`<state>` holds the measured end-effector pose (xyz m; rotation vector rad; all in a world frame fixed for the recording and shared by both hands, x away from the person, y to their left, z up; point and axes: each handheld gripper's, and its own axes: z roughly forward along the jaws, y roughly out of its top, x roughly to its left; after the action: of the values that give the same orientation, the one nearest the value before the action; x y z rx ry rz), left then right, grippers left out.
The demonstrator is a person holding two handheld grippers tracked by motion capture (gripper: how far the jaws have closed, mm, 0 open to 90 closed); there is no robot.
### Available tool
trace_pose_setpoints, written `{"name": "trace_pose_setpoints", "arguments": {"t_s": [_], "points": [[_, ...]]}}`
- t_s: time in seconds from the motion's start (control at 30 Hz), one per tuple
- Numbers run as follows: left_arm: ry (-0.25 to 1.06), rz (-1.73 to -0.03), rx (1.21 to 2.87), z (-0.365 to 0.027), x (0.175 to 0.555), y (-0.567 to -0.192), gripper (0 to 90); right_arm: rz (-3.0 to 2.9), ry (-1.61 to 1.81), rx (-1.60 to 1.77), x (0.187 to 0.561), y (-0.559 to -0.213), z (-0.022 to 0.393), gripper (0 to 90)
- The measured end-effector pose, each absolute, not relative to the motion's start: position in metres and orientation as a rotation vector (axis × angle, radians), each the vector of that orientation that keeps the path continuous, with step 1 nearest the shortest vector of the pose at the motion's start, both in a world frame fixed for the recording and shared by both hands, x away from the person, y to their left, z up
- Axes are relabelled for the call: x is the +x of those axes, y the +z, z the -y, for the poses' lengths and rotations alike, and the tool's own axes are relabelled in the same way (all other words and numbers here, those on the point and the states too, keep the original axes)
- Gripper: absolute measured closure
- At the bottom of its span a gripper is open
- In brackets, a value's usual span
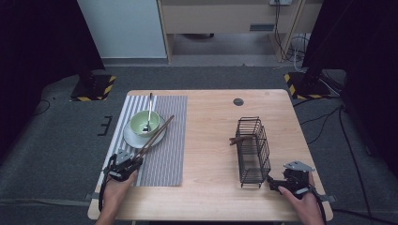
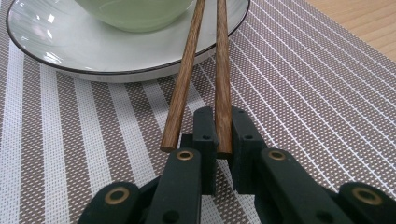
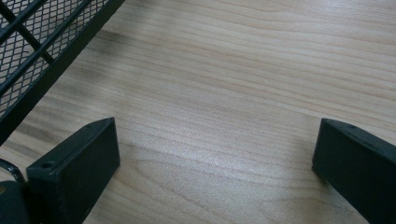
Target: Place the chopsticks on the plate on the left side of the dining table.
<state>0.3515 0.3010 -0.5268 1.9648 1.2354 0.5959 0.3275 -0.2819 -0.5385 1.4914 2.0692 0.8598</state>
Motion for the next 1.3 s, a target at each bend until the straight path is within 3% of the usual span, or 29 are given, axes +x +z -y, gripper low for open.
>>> {"name": "trace_pose_setpoints", "arguments": {"t_s": [1.3], "points": [[0.639, -1.203, 1.911, -0.296, 0.348, -0.51, 72.7, -2.069, 0.859, 1.491, 0.328, -0.538, 0.282, 0.8]]}}
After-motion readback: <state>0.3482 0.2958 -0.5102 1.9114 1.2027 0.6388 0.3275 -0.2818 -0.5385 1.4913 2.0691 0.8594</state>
